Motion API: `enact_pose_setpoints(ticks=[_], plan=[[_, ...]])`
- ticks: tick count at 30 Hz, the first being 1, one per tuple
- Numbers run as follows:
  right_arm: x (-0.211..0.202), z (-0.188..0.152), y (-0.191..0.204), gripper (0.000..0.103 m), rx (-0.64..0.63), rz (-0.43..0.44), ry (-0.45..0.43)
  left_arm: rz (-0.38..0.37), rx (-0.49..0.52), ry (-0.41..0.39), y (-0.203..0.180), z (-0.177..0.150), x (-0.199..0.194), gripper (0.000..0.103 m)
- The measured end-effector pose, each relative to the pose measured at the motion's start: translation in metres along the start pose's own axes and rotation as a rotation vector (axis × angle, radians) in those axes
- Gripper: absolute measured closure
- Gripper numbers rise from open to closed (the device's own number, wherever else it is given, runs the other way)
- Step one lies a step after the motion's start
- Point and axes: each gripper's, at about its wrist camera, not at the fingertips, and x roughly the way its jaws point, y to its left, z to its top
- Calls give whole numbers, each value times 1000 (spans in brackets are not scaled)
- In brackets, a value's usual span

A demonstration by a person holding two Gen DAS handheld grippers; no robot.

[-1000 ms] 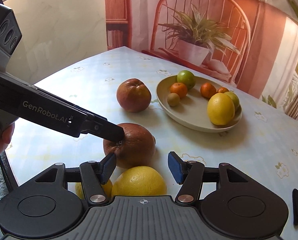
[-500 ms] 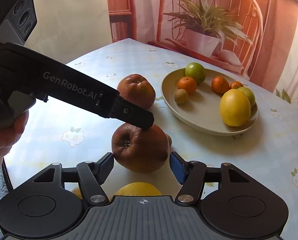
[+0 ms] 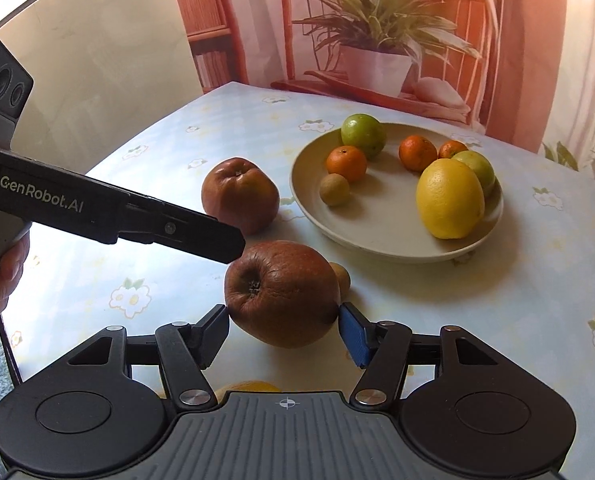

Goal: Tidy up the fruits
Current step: 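Carry the red apple with the left gripper over the plate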

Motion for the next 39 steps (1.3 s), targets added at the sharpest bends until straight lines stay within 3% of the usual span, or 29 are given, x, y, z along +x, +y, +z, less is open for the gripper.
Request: enact_pose_setpoints(ticks=[3,6,15,21,31,39], plan=[[0,0,0,47,-4,2,3,-22,35,35,-6,-2,8,66],[0,0,0,47,-4,-3,6,19,60,53,-8,-3,15,65],[-3,0,-5,48,-40,-51,-8,43,17,39,-3,5,24,64],[3,2,-7,45,-60,-40,-20,30,-7,38,-3,7,24,65],[9,-3,-12,49,-42,-20,-14,-45,-113,27,6,12,33,62],[3,-3,-14,51,1,-15,-45,-66,-159,19,8,14,38,54]])
